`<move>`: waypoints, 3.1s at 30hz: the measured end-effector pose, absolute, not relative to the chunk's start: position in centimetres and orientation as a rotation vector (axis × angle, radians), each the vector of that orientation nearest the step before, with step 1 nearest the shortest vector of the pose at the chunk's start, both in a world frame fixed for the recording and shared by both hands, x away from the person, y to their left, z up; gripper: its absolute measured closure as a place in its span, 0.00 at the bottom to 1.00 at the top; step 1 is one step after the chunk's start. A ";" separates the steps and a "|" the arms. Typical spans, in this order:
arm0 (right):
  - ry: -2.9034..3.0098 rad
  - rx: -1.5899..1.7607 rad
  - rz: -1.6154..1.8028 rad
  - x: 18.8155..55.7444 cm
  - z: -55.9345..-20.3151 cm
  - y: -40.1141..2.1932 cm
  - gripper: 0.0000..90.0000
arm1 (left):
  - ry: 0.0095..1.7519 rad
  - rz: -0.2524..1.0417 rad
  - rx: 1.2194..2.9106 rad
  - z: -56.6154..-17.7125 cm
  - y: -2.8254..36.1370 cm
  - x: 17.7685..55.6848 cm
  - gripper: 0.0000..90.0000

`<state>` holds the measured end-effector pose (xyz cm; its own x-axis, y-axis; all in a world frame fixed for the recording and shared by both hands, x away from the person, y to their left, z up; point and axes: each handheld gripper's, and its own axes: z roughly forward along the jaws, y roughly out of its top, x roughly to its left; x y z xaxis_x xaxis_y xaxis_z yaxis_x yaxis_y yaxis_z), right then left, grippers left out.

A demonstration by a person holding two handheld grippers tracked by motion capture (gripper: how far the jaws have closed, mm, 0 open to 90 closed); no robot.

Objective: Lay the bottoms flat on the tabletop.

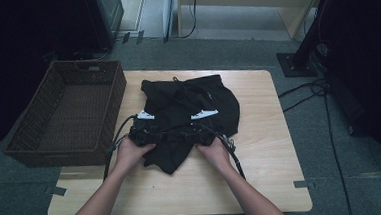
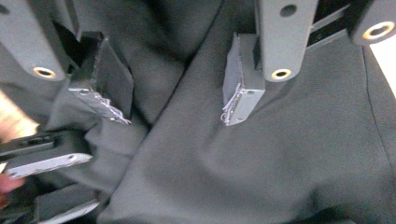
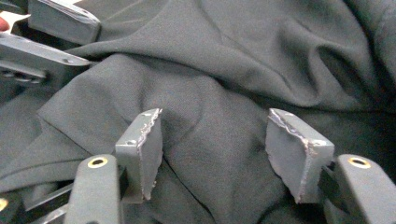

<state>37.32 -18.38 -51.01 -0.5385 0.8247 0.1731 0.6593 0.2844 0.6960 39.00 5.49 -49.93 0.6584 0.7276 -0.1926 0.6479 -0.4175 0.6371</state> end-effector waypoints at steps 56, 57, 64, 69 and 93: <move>2.233 1.451 0.989 34.3 -50.7 -25.1 0.67 | 1.061 0.235 2.176 -50.4 4.0 40.8 0.59; 2.235 1.470 0.981 34.3 -50.8 -25.1 0.72 | 1.062 0.235 2.174 -50.5 4.1 40.6 0.68; 2.287 1.490 0.972 33.3 -50.5 -26.2 0.83 | 0.999 0.196 2.221 -50.3 4.2 37.8 0.93; 2.360 1.487 1.011 31.6 -50.4 -26.1 0.77 | 1.042 0.074 2.225 -50.0 4.8 35.4 0.93; 2.117 1.555 1.173 32.2 -46.7 -30.8 0.72 | 1.078 0.076 2.112 -47.3 5.6 36.6 0.68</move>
